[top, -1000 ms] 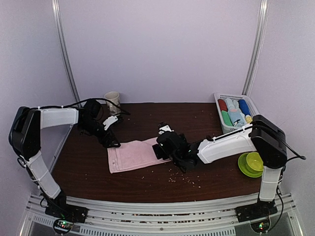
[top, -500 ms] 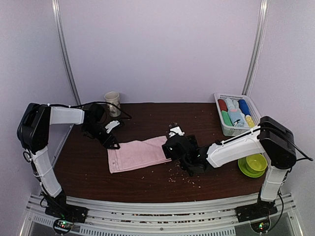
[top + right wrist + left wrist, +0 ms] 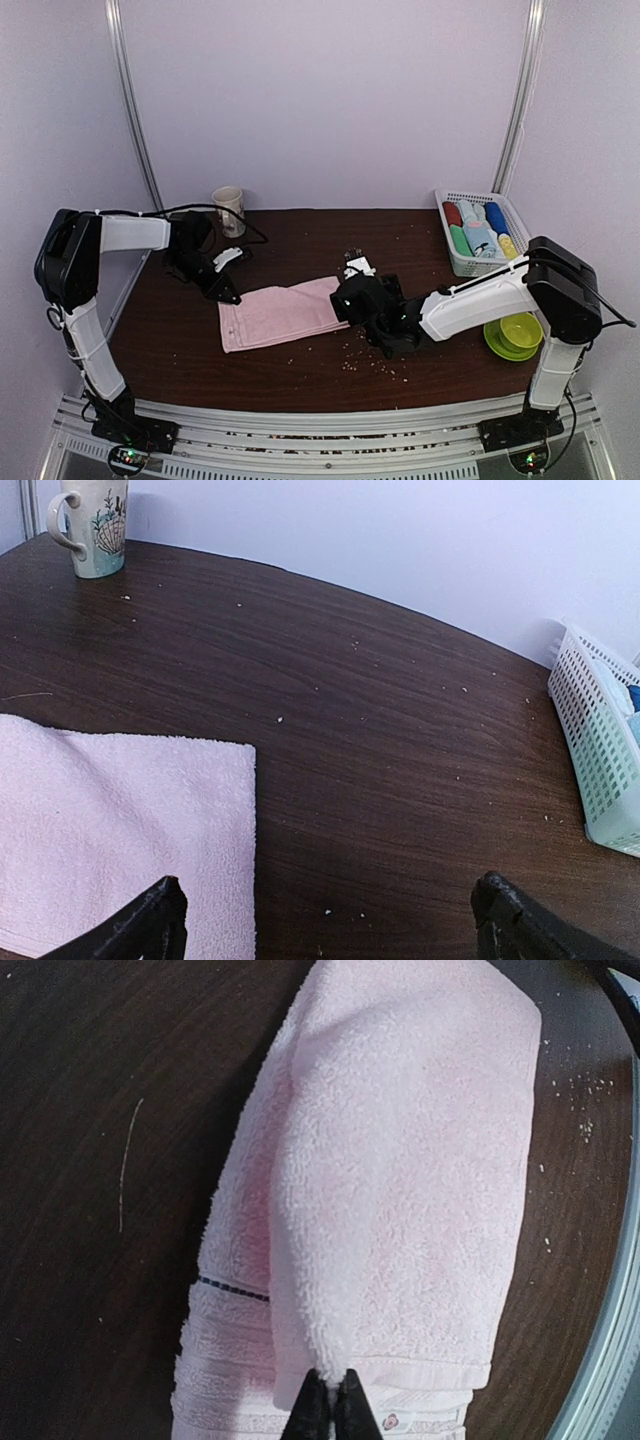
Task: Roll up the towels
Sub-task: Smooth out the towel at the center of the board.
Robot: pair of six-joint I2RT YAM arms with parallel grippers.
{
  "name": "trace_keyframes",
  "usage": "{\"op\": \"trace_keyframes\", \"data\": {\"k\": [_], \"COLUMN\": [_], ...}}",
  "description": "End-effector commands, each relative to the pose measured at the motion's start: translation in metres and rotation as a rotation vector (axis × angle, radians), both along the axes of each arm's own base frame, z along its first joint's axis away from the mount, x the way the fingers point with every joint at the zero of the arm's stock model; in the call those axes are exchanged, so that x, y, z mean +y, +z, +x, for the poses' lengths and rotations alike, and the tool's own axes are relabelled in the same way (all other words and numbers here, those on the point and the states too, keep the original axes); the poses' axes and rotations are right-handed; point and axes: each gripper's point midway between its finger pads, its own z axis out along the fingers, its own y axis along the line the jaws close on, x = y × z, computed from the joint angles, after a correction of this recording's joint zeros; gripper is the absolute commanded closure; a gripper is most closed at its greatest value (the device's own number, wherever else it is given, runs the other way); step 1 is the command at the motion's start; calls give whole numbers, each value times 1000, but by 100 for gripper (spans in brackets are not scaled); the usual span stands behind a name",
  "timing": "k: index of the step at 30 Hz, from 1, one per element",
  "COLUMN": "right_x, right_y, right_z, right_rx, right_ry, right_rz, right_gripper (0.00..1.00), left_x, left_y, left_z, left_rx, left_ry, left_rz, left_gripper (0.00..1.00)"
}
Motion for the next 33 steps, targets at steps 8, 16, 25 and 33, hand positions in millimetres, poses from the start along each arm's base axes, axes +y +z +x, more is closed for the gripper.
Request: {"op": "trace_keyframes", "data": {"k": [8, 16, 25, 33], "right_x": [7, 12, 16, 33], "right_y": [1, -3, -2, -2], "right_z": [0, -2, -3, 0], "right_rx": [-18, -18, -22, 8], "right_ry": [-25, -24, -20, 21], "right_rz": [-34, -72, -87, -88], "right_gripper": [0, 0, 0, 0], "left_x": [14, 30, 58, 73], "left_y": [21, 18, -14, -4], "left_z": [-14, -1, 5, 21], "left_rx": [99, 141, 140, 25], "left_ry": [2, 34, 78, 127], "left_rz": [-64, -45, 116, 199], "left_gripper": [100, 100, 97, 50]}}
